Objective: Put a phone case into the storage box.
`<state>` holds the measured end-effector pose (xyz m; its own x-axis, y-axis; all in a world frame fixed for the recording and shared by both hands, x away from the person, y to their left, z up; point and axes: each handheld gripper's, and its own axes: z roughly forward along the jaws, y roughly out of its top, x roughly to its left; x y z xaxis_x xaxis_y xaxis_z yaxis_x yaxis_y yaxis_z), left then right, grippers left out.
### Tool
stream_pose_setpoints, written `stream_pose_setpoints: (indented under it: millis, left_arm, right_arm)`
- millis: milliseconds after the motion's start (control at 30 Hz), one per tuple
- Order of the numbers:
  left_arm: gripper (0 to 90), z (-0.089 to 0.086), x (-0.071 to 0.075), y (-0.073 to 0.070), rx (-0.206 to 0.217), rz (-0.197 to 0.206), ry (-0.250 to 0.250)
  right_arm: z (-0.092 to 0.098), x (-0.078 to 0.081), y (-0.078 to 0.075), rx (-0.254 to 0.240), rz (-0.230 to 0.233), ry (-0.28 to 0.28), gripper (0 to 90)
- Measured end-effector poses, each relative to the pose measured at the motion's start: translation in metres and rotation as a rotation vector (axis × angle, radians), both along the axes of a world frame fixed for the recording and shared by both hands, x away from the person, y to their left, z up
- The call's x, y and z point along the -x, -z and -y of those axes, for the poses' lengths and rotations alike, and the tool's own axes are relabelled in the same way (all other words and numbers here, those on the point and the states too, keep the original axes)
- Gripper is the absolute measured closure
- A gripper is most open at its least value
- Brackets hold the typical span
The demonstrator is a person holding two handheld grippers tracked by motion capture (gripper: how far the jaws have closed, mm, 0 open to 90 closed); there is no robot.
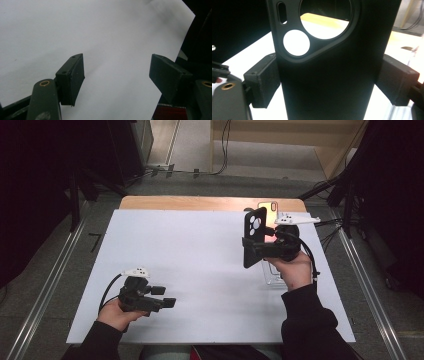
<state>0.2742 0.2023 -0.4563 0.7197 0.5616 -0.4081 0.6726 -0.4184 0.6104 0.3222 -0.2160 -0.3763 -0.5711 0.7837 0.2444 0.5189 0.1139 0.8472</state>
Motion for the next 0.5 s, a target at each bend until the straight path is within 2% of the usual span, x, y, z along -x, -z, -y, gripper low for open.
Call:
stream_pose_setpoints:
  millis: [200, 300, 500]
  left_arm:
    - [28.3, -0.002, 0.002, -0.001, 0.009, 0.005, -0.009]
    - [28.3, -0.002, 0.003, 0.0, 0.005, 0.001, -0.01]
    - [28.3, -0.003, 0.004, 0.0, 0.005, 0.001, -0.011]
  right_arm:
    - [0.015, -0.003, -0.004, 0.011, 0.013, 0.069, 12.0]
    - [0.022, -0.006, -0.001, -0.003, 0.018, 0.101, 12.0]
    - [0.034, -0.009, 0.0, 0.025, 0.028, 0.173, 12.0]
